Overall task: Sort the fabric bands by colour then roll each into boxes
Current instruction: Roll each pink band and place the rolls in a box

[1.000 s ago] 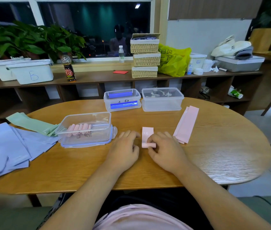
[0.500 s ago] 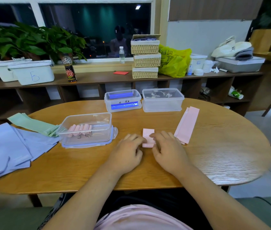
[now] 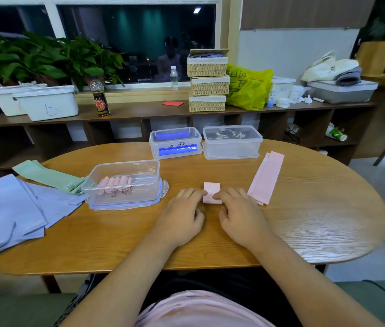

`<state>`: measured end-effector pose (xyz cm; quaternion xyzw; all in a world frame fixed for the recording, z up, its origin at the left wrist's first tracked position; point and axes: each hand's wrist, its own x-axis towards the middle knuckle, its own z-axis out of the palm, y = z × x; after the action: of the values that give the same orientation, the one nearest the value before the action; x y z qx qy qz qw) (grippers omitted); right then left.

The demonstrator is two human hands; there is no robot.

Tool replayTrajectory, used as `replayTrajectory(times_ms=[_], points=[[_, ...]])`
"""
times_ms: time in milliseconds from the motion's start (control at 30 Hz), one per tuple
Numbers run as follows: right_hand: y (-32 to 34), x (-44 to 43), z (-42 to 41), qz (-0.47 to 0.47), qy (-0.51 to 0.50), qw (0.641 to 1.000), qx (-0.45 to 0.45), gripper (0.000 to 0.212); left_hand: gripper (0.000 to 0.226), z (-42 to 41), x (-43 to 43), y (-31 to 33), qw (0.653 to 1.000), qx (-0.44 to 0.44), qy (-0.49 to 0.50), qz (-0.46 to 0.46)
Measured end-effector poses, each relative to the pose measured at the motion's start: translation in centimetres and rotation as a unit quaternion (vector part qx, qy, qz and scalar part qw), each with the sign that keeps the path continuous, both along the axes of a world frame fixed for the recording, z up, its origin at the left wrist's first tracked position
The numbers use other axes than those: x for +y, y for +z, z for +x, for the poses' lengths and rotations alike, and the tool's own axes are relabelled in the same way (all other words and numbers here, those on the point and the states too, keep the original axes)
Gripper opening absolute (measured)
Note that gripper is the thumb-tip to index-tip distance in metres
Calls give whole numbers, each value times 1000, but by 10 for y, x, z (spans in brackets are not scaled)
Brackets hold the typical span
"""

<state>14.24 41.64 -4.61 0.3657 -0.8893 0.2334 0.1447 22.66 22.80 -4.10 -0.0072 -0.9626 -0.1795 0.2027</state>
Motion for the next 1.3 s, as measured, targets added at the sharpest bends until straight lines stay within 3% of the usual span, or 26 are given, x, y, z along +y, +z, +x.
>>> replayTrajectory(times_ms=[200,467,767,1133,1233,1300], points=[[1,-3,-4,13,-6,999,-34,48,52,-6,0,-1,999,-8,-24,-35],[2,0,-4,-33,-36,999,-25,42,54,-30,0,5,999,-39,4,-33],[8,-24,-26,37,-25,999,7,43,76,-42,-4,8,996,-53,40,56],[12,-55,-57,48,-103,993,13,33,64,-20,-1,2,993,-2,74,88],[11,-53,-57,-15,-103,995,-6,31,62,-18,-1,4,991,9,80,103],[16,-52,-52,-168,-78,973,-136,27,62,-17,-2,5,990,20,80,117]])
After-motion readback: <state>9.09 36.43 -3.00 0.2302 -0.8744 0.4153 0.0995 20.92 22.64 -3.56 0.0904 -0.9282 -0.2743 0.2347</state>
